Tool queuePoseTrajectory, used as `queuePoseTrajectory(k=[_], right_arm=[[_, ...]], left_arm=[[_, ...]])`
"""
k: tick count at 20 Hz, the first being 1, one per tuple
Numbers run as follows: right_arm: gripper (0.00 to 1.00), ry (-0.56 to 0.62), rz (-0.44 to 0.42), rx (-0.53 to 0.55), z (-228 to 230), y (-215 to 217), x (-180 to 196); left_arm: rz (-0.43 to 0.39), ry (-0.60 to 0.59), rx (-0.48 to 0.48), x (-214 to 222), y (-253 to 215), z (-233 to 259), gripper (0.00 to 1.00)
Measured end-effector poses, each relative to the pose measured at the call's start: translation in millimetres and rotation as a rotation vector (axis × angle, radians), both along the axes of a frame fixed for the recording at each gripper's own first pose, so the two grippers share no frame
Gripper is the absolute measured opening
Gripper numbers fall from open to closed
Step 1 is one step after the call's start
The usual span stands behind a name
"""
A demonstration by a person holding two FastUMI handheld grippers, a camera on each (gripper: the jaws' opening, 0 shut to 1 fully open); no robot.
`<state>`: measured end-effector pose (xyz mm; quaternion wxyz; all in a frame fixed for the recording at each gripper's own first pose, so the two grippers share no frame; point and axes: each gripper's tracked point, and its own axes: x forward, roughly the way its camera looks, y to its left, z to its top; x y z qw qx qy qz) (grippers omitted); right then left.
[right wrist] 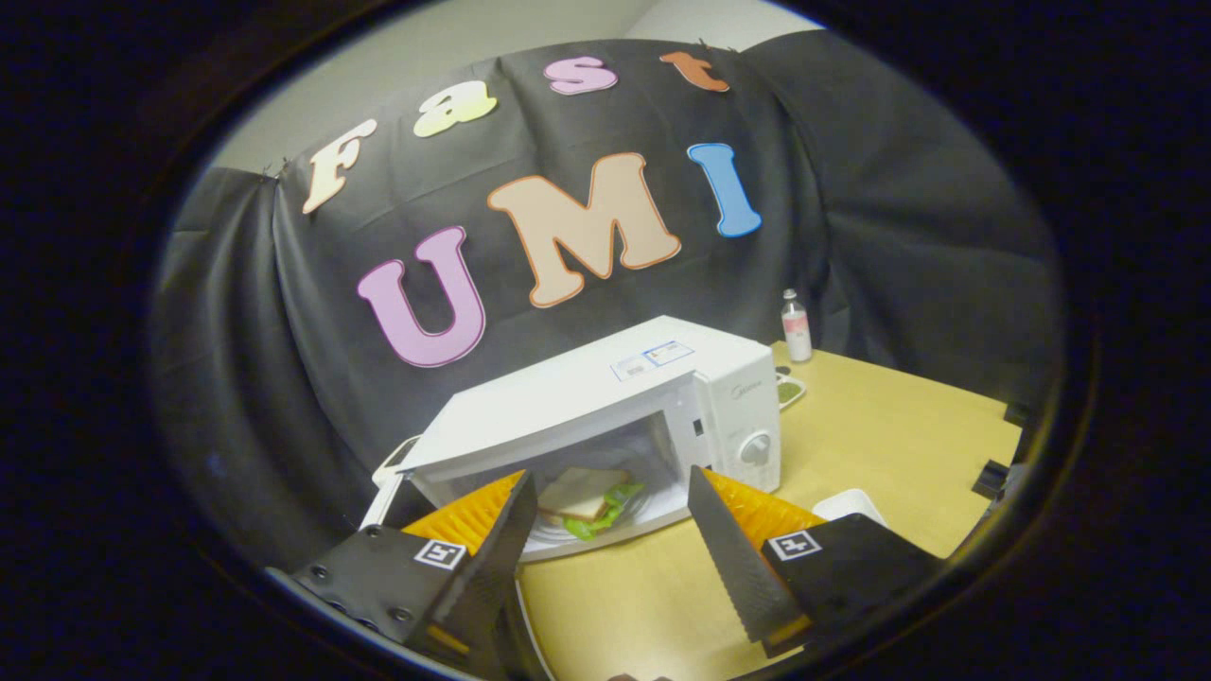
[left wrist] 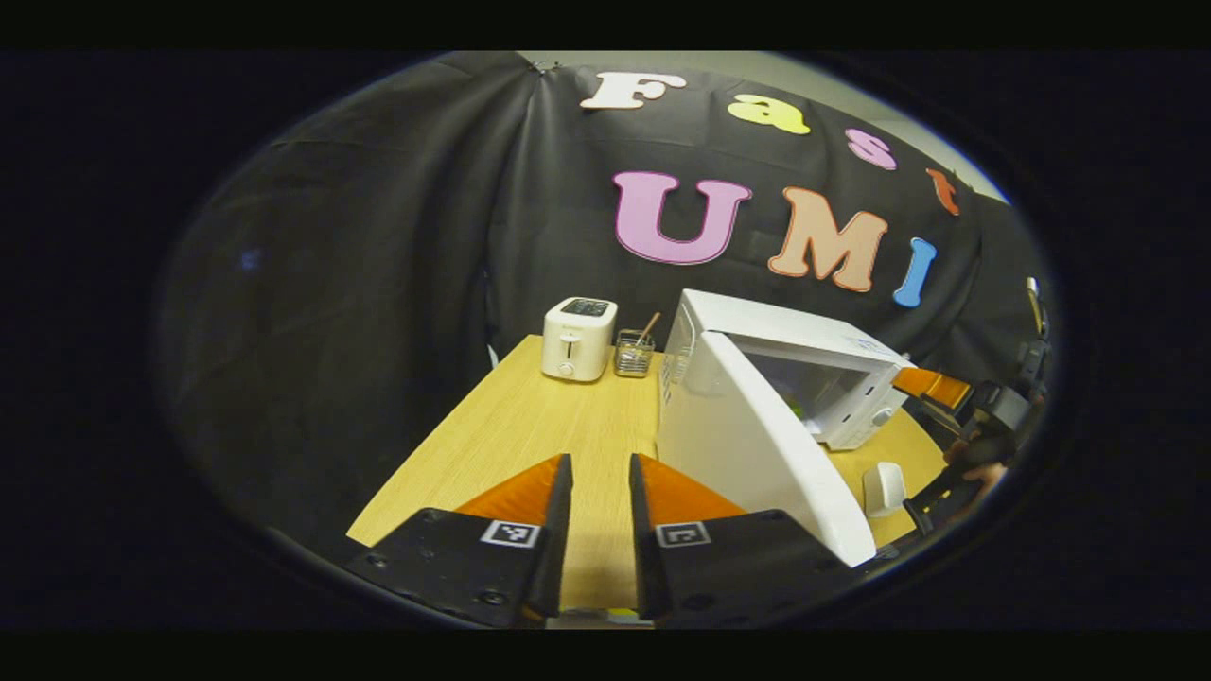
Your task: Open the microwave oven with the left hand, put the food in, and close the microwave oven.
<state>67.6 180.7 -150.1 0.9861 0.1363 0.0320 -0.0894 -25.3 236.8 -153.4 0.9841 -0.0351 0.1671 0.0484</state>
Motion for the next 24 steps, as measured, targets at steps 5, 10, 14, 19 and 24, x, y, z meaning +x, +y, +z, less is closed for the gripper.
queuePoseTrajectory(k=[5, 10, 14, 19, 24], right_arm=[[0.99, 0.003, -0.094, -0.061, -2, -23, -49], [0.9, 0.03, -0.119, -0.11, -6, -29, -87], [0.91, 0.037, -0.133, -0.131, -11, -34, -102], [0.91, 0.023, -0.123, -0.135, -6, -39, -110], [0.91, 0.028, -0.109, -0.156, -2, -56, -108]], left_arm=[[-0.054, 0.052, -0.003, -1, -13, -13, 0.0], [-0.137, 0.074, 0.01, -3, -33, -20, 0.01], [-0.191, 0.095, 0.029, -5, -47, -25, 0.0], [-0.211, 0.136, -0.007, -7, -60, -37, 0.01], [-0.156, 0.165, -0.067, -5, -68, -44, 0.01]])
